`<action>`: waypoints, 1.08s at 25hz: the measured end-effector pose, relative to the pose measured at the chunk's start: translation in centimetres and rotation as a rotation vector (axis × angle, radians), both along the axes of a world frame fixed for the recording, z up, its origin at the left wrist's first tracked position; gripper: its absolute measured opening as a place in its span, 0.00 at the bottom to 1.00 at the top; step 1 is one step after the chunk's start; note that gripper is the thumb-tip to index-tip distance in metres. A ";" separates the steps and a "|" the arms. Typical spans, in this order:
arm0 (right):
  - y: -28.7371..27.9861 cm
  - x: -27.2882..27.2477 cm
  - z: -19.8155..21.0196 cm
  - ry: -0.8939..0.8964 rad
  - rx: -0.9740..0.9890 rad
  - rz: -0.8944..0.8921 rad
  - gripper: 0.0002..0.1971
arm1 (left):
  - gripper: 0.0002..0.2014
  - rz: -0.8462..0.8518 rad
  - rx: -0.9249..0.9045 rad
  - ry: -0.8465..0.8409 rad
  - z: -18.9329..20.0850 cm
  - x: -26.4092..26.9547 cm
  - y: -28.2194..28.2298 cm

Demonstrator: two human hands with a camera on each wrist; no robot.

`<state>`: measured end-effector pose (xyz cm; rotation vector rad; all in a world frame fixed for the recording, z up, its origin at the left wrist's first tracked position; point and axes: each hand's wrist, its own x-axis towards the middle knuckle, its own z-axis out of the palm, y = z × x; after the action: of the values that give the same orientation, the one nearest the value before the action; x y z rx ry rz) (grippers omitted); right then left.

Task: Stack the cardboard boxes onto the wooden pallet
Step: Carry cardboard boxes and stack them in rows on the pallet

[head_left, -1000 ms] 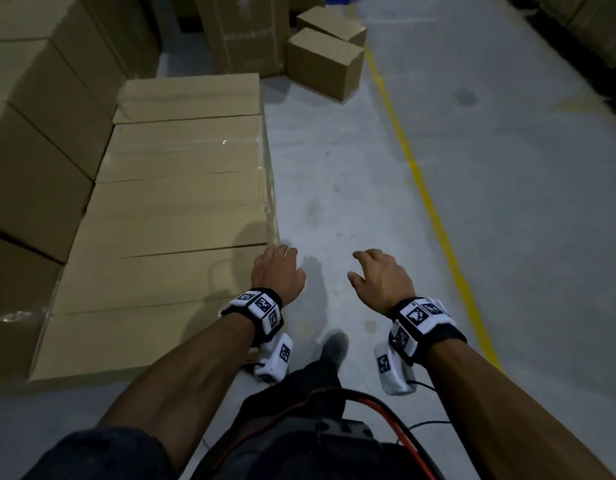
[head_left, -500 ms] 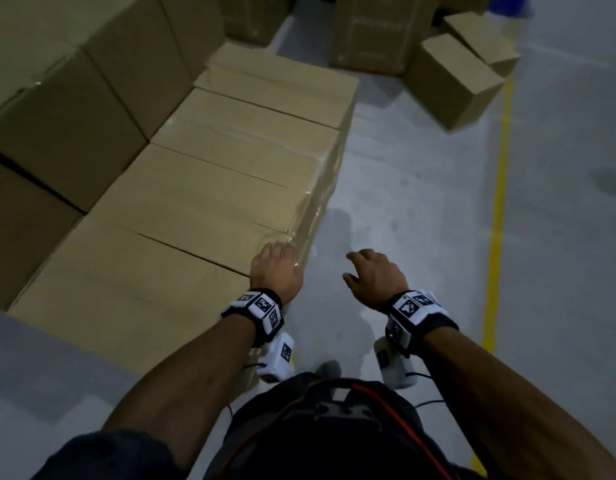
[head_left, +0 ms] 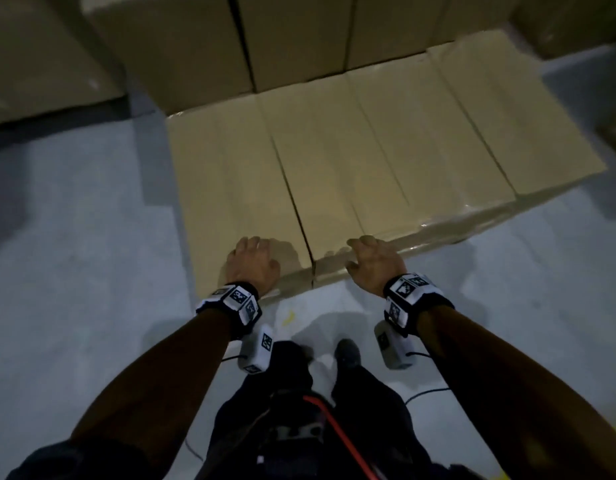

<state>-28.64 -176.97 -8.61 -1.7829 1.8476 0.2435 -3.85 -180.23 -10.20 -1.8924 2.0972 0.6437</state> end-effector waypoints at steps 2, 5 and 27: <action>-0.8 0.8 -1.2 -0.018 0.053 0.118 0.29 | 0.29 0.139 -0.020 -0.016 -0.5 1.8 1.9; -1.4 2.0 -2.9 -0.030 0.020 0.215 0.34 | 0.34 0.288 -0.033 -0.019 -1.5 4.2 4.3; -4.5 5.4 -10.7 0.080 -0.194 0.385 0.45 | 0.48 0.531 0.043 0.193 -7.9 10.1 4.6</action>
<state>-23.23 -181.46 -19.30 -2.2902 1.6111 0.2899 6.20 -175.58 -18.10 -2.4660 1.6504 1.0037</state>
